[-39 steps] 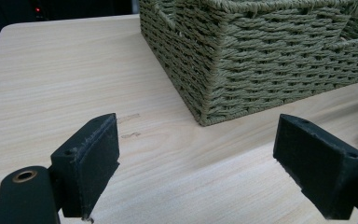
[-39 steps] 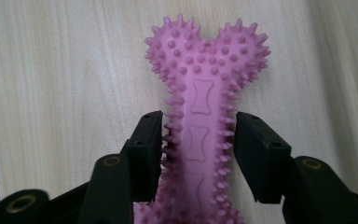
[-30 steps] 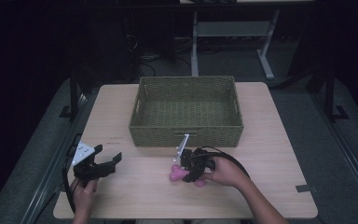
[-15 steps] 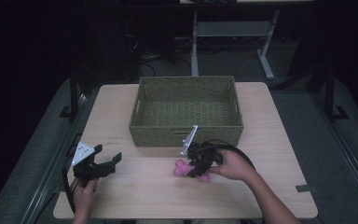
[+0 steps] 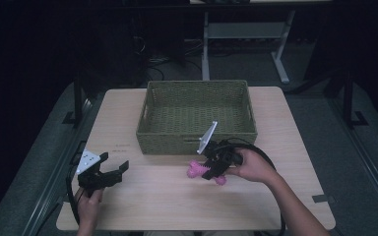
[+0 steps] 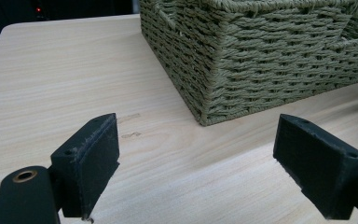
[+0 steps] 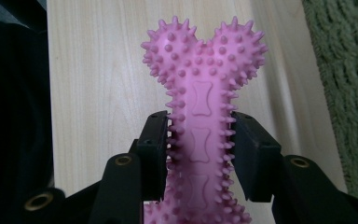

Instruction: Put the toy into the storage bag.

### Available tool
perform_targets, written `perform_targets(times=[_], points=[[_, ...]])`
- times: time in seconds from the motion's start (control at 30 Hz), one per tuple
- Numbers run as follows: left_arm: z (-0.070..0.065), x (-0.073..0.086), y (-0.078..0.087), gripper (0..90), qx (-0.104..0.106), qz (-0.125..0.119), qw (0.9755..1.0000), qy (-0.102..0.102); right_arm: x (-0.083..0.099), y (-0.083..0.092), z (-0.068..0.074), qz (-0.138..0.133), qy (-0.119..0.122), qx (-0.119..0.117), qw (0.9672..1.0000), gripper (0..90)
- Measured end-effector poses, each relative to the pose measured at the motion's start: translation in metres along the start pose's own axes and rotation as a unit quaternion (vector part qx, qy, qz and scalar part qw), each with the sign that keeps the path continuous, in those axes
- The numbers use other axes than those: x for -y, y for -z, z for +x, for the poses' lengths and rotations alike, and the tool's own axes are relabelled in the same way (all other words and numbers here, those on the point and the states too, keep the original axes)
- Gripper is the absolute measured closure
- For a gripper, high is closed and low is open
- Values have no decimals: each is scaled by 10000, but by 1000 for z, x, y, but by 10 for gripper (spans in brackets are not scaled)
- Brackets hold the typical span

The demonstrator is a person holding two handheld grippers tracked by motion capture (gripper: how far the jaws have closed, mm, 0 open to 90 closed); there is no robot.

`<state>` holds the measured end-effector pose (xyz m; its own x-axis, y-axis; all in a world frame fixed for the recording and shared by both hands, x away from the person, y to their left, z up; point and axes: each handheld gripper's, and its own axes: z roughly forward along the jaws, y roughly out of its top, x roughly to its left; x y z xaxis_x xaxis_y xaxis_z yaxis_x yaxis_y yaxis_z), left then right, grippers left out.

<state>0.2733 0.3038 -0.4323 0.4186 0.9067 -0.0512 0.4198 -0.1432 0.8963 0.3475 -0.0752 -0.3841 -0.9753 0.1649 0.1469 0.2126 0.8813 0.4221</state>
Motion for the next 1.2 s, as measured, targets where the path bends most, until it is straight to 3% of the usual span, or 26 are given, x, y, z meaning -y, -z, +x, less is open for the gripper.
perform_targets(times=[0.93,1.2], points=[[1,0,-1,139,-13,7,10000,22,-15,47,-24,-287,-23,-30,9996,579],[2,0,-1,139,-28,13,10000,3,-22,57,-32,-235,-16,-9,9997,579]])
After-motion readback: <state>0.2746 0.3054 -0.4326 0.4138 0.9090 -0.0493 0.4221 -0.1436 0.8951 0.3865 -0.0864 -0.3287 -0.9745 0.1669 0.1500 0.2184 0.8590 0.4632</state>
